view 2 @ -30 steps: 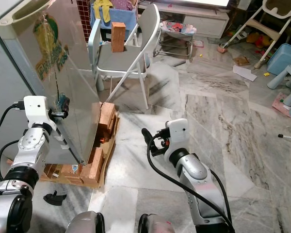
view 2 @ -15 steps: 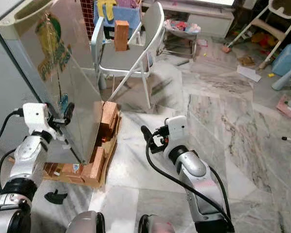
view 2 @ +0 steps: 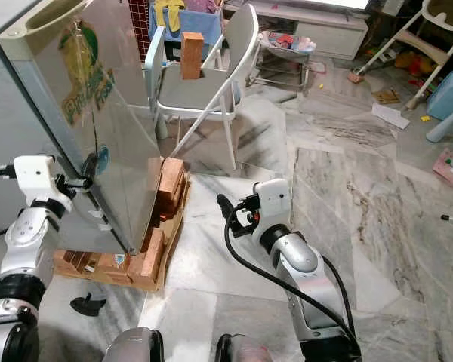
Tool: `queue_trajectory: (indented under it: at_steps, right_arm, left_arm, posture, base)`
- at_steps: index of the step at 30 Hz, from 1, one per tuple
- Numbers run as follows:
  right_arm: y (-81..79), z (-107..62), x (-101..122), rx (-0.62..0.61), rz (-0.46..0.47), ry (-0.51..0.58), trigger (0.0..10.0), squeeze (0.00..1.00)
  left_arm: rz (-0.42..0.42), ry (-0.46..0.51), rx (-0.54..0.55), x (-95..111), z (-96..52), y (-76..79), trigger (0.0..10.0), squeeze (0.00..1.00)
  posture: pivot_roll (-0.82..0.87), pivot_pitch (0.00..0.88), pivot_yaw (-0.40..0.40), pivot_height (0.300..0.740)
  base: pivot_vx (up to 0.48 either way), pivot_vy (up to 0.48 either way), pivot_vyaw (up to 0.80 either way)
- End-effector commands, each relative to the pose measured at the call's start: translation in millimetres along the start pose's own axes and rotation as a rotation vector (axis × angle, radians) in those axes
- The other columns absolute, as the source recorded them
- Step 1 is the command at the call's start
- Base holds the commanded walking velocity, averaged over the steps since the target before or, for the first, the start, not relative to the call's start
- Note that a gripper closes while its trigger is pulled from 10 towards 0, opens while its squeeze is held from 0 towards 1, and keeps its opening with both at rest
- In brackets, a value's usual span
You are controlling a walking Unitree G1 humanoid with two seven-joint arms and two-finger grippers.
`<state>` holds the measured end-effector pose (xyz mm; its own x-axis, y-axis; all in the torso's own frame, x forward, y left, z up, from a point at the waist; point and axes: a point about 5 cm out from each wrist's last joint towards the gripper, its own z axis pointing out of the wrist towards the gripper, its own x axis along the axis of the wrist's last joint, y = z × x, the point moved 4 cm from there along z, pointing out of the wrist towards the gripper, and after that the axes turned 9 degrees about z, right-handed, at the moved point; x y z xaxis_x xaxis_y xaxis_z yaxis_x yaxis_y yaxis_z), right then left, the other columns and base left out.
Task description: Restocking fridge
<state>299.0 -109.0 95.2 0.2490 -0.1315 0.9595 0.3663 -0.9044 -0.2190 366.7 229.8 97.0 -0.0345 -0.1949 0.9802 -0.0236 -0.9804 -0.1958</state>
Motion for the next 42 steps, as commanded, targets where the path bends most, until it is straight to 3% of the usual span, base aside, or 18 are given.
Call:
queue_trajectory:
  at_steps: [1,11,16,20,29,35,42]
  right_arm:
    - [0.6,0.3,1.9,-0.003,-0.009,0.009,10.0,0.00]
    - [0.7,-0.6,0.1,0.000,-0.008,0.006,10.0,0.00]
    - [1.5,-0.8,0.9,-0.002,-0.012,0.007,10.0,0.00]
    - [3.0,-2.5,-0.4,-0.006,-0.013,0.004,10.0,0.00]
    - [0.6,-0.2,-2.1,0.005,-0.009,-0.002,10.0,0.00]
    - [-2.1,3.2,3.1,0.016,-0.013,0.012,10.0,0.00]
    - [-1.2,-5.7,5.0,0.007,-0.012,0.017,10.0,0.00]
  left_arm:
    - [0.011,-0.008,-0.055,-1.6,1.7,13.9,10.0,0.00]
    - [0.043,-0.022,-0.059,2.3,13.2,23.0,10.0,0.00]
    - [0.042,-0.037,0.036,4.5,17.0,5.5,10.0,0.00]
    - [0.006,-0.042,0.032,-1.2,10.9,1.4,10.0,0.00]
    - [0.025,-0.079,0.054,-22.7,-10.1,-8.4,10.0,0.00]
    - [0.022,-0.067,0.040,-10.8,5.0,-2.9,10.0,0.00]
    - [0.027,-0.058,0.033,-1.8,15.9,1.7,10.0,0.00]
  posture:
    - [0.05,0.036,-0.057,0.740]
    - [0.05,0.039,-0.061,0.740]
    - [0.05,0.037,-0.060,0.740]
    - [0.04,0.036,-0.057,0.740]
    - [0.06,0.041,-0.070,0.740]
    - [0.06,0.040,-0.069,0.740]
    - [0.02,0.055,-0.070,0.740]
  base:
    - [0.000,0.000,0.00]
    - [0.000,0.000,0.00]
    - [0.000,0.000,0.00]
    - [0.000,0.000,0.00]
    - [0.000,0.000,0.00]
    - [0.000,0.000,0.00]
    - [0.000,0.000,0.00]
